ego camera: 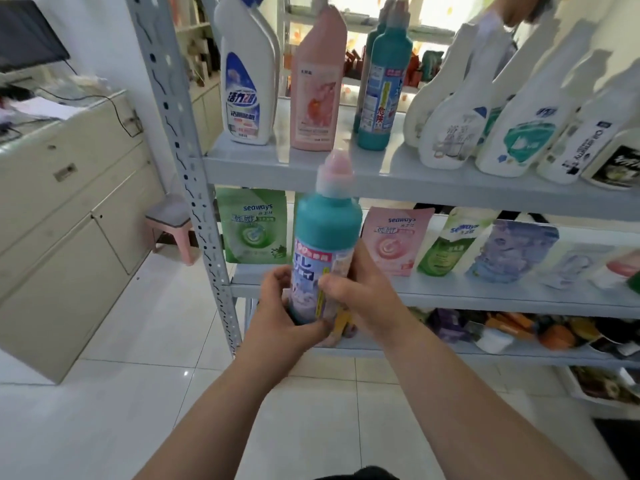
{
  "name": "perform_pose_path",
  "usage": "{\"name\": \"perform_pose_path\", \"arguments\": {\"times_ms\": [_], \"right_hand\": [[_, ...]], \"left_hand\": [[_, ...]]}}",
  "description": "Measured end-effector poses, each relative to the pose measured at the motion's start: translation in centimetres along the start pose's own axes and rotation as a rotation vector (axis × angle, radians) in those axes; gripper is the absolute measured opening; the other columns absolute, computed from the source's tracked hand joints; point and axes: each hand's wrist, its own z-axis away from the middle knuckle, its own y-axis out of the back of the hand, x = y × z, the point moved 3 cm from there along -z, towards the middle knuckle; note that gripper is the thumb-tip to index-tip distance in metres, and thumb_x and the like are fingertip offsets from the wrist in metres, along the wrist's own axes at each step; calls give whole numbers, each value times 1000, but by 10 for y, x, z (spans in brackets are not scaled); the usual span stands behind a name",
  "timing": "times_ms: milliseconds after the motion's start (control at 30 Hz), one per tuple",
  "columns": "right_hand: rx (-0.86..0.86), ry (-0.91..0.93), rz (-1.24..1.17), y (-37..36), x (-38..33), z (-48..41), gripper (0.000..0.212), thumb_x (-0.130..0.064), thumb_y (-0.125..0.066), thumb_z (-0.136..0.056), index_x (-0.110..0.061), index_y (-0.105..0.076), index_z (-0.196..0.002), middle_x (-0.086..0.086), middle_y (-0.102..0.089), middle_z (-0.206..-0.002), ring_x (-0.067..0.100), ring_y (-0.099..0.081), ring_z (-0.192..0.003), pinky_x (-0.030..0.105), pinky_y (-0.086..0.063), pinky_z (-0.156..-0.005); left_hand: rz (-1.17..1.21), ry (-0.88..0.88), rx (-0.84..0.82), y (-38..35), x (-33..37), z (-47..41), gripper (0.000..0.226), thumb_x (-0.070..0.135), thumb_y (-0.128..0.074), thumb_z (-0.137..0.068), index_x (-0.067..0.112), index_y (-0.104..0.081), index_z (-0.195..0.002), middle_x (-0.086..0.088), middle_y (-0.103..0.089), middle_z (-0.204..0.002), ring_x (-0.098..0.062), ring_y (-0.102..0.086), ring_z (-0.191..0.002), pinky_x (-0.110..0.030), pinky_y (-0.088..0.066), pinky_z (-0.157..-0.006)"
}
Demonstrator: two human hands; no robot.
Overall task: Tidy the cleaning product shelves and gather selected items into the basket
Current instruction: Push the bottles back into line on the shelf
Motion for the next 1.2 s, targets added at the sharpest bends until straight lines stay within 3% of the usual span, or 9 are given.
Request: {"name": "perform_pose_path", "arguments": {"times_ms": [100, 200, 333, 433, 600, 767, 900, 1067, 1200], "right_hand": [[56, -39, 84, 6, 5, 2, 84, -20, -86, -63, -2, -51, -137, 17, -71, -123, 35, -70, -113, 57, -56, -99], [103, -28, -14, 16, 6, 6, 84, -16, -84, -61, 4, -52, -136, 23, -70, -122, 39, -70, -112, 56, -57, -96], [105, -9, -159, 36, -4, -6, 76, -17, -74, -67, 2, -51, -137, 19, -72, -119, 35, -70, -110, 47, -58, -89], [128, -8, -173, 53, -18, -26, 76, -24, -71, -72, 3, -49, -139, 22, -68, -123, 36, -68, -109, 49, -55, -90], [182, 2, 91, 79, -38, -52, 52, -37, -82, -79, -40, -60, -127, -1, -73, -123, 23, -71, -114, 39, -60, -91], [231, 170, 56, 105, -65, -79, 52, -30, -85, -79, -46, -64, -123, -3, -72, -126, 20, -70, -116, 34, -59, -90], [276, 258, 94, 131, -85, -109, 58, -26, -87, -79, -37, -60, -130, -5, -73, -124, 16, -71, -113, 25, -59, -86], [369, 307, 248, 153, -97, -154, 60, -31, -88, -77, -43, -56, -126, -17, -73, -120, 6, -71, -109, 18, -58, -85], [445, 308, 340, 163, -86, -179, 65, -25, -90, -76, -37, -53, -129, -27, -71, -113, -3, -70, -103, 10, -54, -78]], "left_hand": [[-125, -77, 58, -3, -3, -11, 77, 9, -89, -62, 39, -46, -119, 13, -71, -110, -10, -73, -97, -24, -60, -74], [-206, -68, -50, -8, -3, -17, 78, 22, -91, -61, 43, -48, -122, 19, -69, -113, -5, -72, -99, -20, -59, -73], [-1, 57, -353, -20, 6, -25, 73, 33, -83, -73, 40, -49, -137, 2, -72, -124, -22, -72, -110, -34, -60, -86], [216, 136, -325, -32, 14, -44, 63, 19, -64, -80, 30, -53, -140, -7, -71, -126, -29, -70, -113, -41, -60, -87], [128, -62, -189, -56, 43, -89, 58, 16, -58, -90, 37, -54, -144, 1, -69, -131, -22, -68, -117, -37, -60, -87], [68, -149, -204, -74, 70, -140, 59, 19, -49, -91, 54, -56, -138, 10, -61, -142, -16, -61, -128, -39, -55, -99], [-416, -383, -21, -65, 95, -186, 50, 27, -43, -94, 50, -59, -135, 19, -53, -130, -4, -58, -120, -23, -50, -99], [-1287, -442, 170, -41, 95, -234, 46, 38, -43, -99, 19, -66, -134, -11, -61, -130, -36, -52, -118, -45, -43, -101], [-1492, -473, 224, -35, 81, -242, 54, 45, -33, -96, 16, -73, -117, -11, -67, -114, -37, -59, -104, -46, -48, -90]]}}
